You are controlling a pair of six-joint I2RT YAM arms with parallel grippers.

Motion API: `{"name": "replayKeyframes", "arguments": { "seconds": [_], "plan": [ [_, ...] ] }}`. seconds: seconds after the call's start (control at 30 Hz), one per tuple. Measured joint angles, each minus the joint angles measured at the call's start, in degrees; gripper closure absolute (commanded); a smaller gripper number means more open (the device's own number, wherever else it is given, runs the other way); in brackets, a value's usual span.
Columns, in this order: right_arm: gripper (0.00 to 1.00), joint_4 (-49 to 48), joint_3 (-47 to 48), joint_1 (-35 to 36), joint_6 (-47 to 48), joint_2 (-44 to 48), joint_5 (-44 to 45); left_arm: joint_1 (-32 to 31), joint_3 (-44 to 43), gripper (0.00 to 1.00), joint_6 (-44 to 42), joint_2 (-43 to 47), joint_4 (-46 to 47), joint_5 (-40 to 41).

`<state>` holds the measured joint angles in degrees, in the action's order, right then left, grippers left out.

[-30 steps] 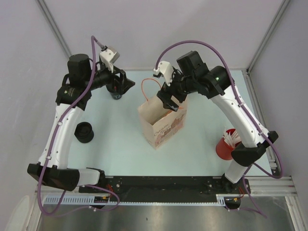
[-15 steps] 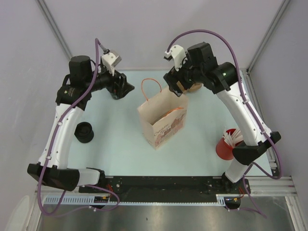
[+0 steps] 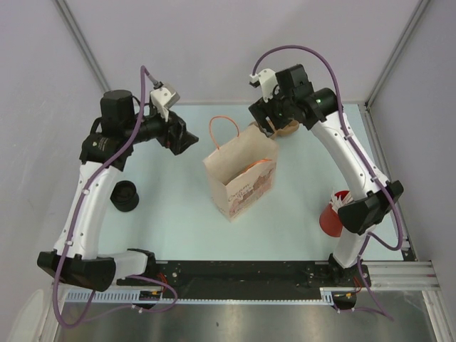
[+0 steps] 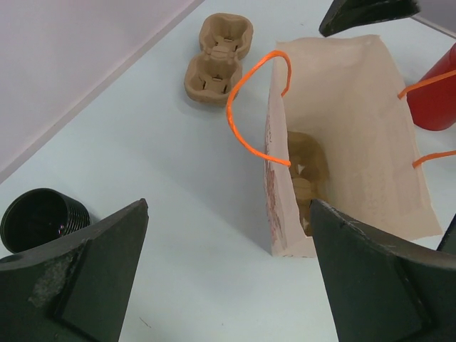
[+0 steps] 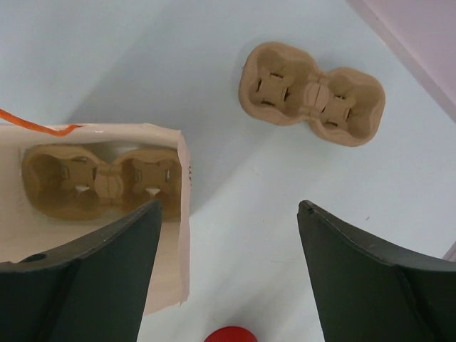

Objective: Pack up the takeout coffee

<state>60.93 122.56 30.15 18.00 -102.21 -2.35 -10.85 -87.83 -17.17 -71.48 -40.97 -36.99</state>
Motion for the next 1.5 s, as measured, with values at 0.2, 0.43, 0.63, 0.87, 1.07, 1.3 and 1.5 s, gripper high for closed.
{"name": "replayKeyframes", "arguments": {
  "seconds": [0.2,0.43,0.63,0.87,1.07,1.3,1.5],
  "plan": [
    [0.29,0.0,-2.1,-0.4,0.0,-0.5,-2.3,0.0,0.0,0.00,-0.9,1.1,-0.5,-0.3],
    [0.37,0.0,-4.2,-0.4,0.0,-0.5,-4.8,0.0,0.1,0.01,-1.4,1.9,-2.5,0.4],
    [0.52,-0.2,-5.3,-0.4,-0.4,-1.6,-4.9,0.0,2.2,0.00,-2.3,5.1,-4.1,1.8],
    [0.62,-0.6,-5.2,-0.3,-0.7,-3.6,-4.6,0.0,4.0,0.00,-2.6,8.4,-4.9,3.7],
    [0.78,-0.5,-3.8,0.1,-1.4,-5.7,-4.0,0.0,5.8,0.01,-2.8,8.9,-5.0,4.1],
    [0.96,-0.6,-1.9,-0.5,-3.3,-6.5,-1.2,0.0,6.4,0.01,-2.8,8.9,-5.0,4.3],
    [0.97,-0.9,-1.3,-2.8,-4.8,-6.5,1.3,0.0,6.5,0.00,-2.7,8.9,-4.6,4.3]
  ]
}}
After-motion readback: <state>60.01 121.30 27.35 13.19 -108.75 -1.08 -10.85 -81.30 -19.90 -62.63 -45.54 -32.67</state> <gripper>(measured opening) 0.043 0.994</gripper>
